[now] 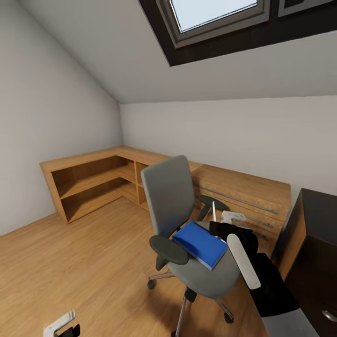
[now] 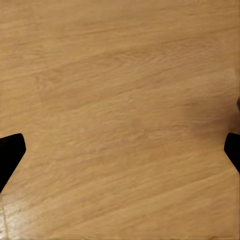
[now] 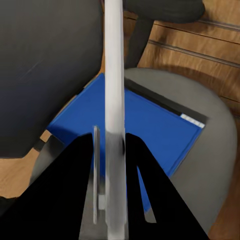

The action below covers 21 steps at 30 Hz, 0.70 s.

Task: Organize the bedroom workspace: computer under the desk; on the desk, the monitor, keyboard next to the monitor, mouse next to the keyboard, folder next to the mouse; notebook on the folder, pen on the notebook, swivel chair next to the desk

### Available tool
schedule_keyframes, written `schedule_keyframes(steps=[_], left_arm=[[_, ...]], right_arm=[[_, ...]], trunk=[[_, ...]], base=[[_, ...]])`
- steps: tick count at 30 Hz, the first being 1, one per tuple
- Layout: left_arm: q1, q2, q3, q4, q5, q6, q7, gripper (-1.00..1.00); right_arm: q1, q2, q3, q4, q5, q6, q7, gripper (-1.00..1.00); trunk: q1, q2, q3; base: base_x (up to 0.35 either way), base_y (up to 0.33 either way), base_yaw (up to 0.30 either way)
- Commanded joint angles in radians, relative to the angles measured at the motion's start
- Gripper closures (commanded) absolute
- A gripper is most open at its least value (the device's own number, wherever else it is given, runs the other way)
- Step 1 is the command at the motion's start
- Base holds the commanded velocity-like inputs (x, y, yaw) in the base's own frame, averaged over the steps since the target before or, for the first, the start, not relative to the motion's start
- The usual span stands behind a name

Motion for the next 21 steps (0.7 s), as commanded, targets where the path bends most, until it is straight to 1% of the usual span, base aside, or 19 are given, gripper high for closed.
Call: schedule_keyframes(steps=[1, 6, 7, 8, 9, 11, 15, 19, 21], left_arm=[[0.000, 0.000, 0.000, 0.010, 0.009, -0.003, 0.004, -1.00], [0.000, 0.000, 0.003, 0.023, 0.008, -0.042, 0.009, -1.00], [0.000, 0.000, 0.003, 0.028, 0.009, -0.076, 0.009, -1.00], [0.000, 0.000, 0.003, 0.030, 0.009, -0.089, 0.009, -1.00], [0.000, 0.000, 0.003, 0.036, 0.009, -0.121, 0.008, -1.00], [0.000, 0.000, 0.002, 0.052, 0.009, -0.146, 0.008, -1.00], [0.000, 0.000, 0.002, 0.076, 0.008, -0.161, 0.007, -1.00], [0.000, 0.000, 0.001, 0.081, 0.008, -0.166, 0.007, -1.00], [0.000, 0.000, 0.002, 0.082, 0.008, -0.166, 0.007, -1.00]], right_arm=[[0.000, -0.001, 0.004, -0.001, -0.010, 0.001, -0.009, 1.00], [0.002, -0.002, 0.006, 0.000, -0.010, -0.002, -0.008, 1.00], [0.002, -0.002, 0.006, 0.000, -0.010, -0.003, -0.008, 1.00], [0.002, -0.002, 0.006, 0.000, -0.010, -0.004, -0.008, 1.00], [0.002, -0.002, 0.006, -0.001, -0.010, -0.004, -0.008, 1.00], [0.002, -0.002, 0.006, -0.001, -0.010, -0.004, -0.007, 1.00], [0.002, -0.002, 0.006, -0.001, -0.010, -0.005, -0.007, 1.00], [0.002, -0.002, 0.006, -0.001, -0.010, -0.004, -0.007, 1.00], [0.002, -0.002, 0.006, -0.001, -0.009, -0.005, -0.007, 1.00]], trunk=[[-0.004, 0.007, 0.002], [-0.023, 0.042, 0.018], [-0.027, 0.049, 0.021], [-0.031, 0.056, 0.024], [-0.035, 0.063, 0.027], [-0.042, 0.077, 0.034], [-0.058, 0.105, 0.046], [-0.073, 0.133, 0.059], [-0.081, 0.147, 0.065]], base=[[0.000, 0.000, 0.000], [0.000, 0.000, 0.000], [0.000, 0.000, 0.000], [0.000, 0.000, 0.000], [-0.051, -0.069, 0.000], [-0.118, -0.160, 0.000], [-0.148, -0.246, 0.000], [-0.154, -0.269, 0.000], [-0.100, -0.153, 0.000]])
